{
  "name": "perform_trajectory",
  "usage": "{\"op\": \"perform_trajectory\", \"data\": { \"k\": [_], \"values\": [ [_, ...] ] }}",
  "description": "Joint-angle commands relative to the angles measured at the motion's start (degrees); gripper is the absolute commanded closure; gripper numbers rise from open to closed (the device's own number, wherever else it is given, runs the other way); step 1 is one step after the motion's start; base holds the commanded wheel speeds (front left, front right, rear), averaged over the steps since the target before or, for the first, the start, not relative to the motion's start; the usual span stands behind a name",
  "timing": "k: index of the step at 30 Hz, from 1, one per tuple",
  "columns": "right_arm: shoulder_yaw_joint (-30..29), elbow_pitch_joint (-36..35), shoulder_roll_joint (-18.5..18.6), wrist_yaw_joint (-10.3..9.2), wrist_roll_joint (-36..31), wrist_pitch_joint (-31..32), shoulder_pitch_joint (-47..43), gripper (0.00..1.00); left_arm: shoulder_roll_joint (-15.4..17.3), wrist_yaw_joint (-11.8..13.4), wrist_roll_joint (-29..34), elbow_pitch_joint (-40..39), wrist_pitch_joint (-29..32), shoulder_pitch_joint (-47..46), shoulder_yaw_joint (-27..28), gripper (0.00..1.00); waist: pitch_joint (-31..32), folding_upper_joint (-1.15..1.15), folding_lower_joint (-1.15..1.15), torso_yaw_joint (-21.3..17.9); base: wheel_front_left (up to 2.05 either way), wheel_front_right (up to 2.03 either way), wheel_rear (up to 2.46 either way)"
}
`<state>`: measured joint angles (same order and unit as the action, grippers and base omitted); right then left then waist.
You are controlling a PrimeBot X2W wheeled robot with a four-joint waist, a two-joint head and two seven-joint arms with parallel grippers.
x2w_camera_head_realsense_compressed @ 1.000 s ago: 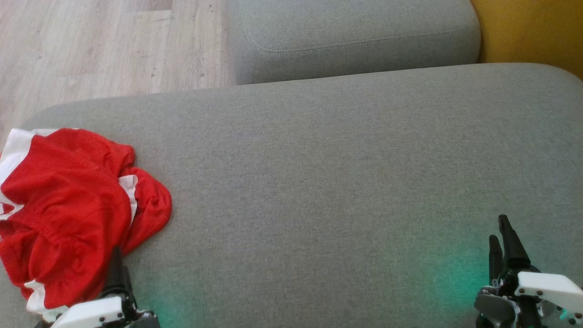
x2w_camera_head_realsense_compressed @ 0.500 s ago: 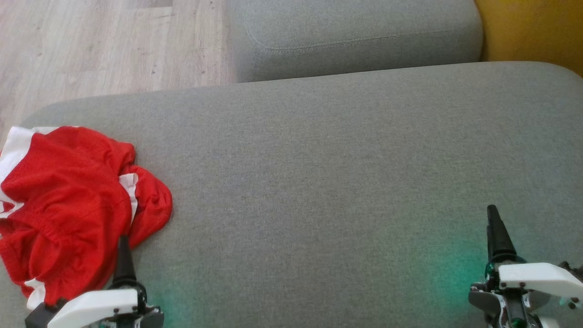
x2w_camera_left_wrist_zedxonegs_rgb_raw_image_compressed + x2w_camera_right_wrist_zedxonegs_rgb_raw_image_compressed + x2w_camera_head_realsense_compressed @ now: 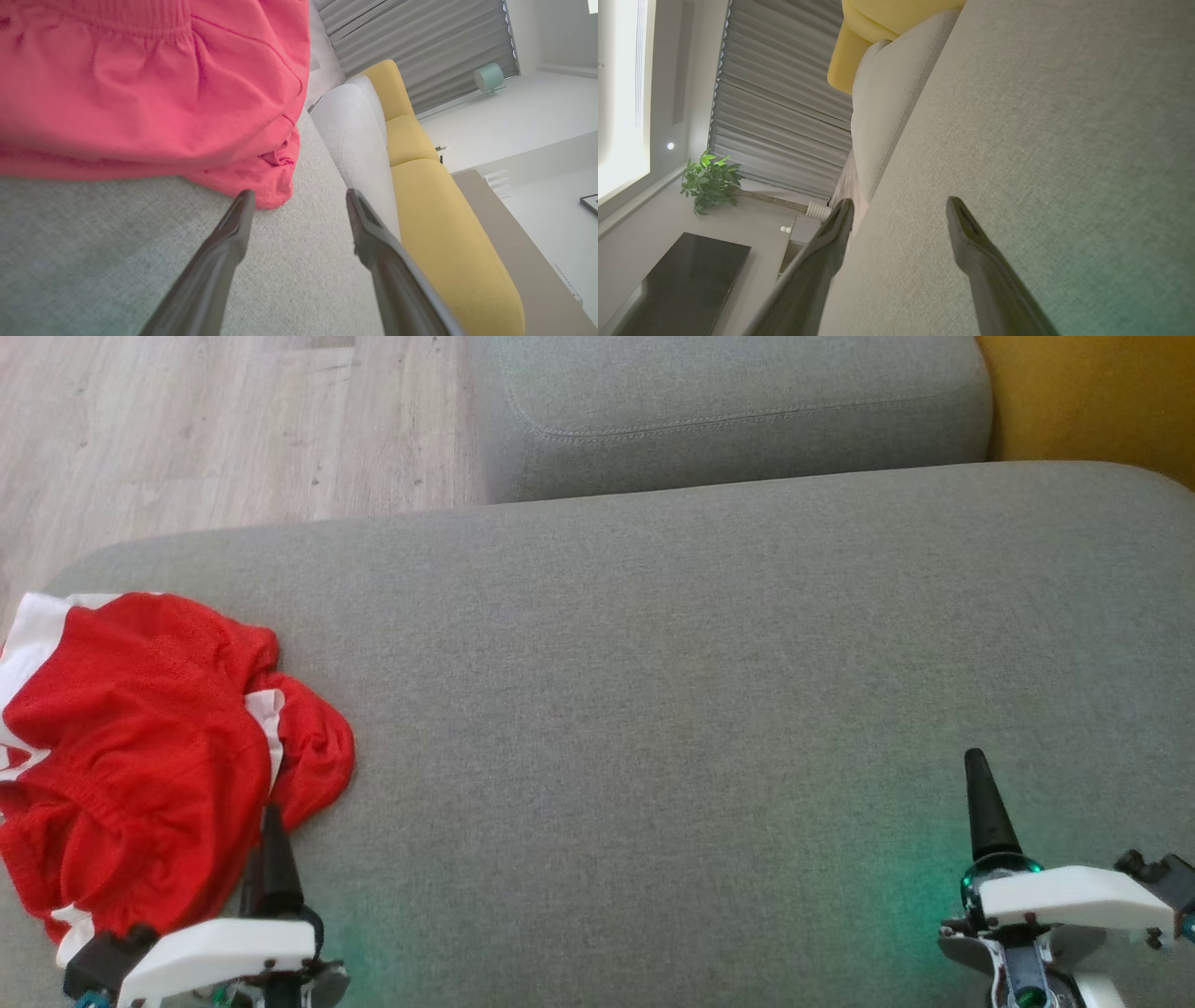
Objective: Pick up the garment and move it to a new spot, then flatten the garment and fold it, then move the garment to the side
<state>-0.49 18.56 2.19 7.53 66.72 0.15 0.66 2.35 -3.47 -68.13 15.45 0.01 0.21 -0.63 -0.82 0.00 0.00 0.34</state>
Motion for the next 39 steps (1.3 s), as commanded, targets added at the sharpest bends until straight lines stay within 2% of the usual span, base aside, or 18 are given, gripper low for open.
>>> {"op": "perform_trajectory", "data": {
  "k": [1, 39],
  "values": [
    [0.88, -2.18, 0.34, -0.01, -2.07, -0.83, 3.32, 0.00, 0.31, 0.40, 2.11, -2.43, -0.74, -3.05, -0.03, 0.00, -0.05, 0.00, 0.00, 0.03, 0.00, 0.00, 0.00],
    [7.88, -2.97, 0.50, -0.03, -29.09, -7.42, 4.85, 0.00, 0.41, 3.98, 27.47, -2.96, -7.31, -4.09, -5.48, 0.00, 0.17, 0.00, 0.00, 0.47, 0.00, 0.00, 0.00]
  ]
}}
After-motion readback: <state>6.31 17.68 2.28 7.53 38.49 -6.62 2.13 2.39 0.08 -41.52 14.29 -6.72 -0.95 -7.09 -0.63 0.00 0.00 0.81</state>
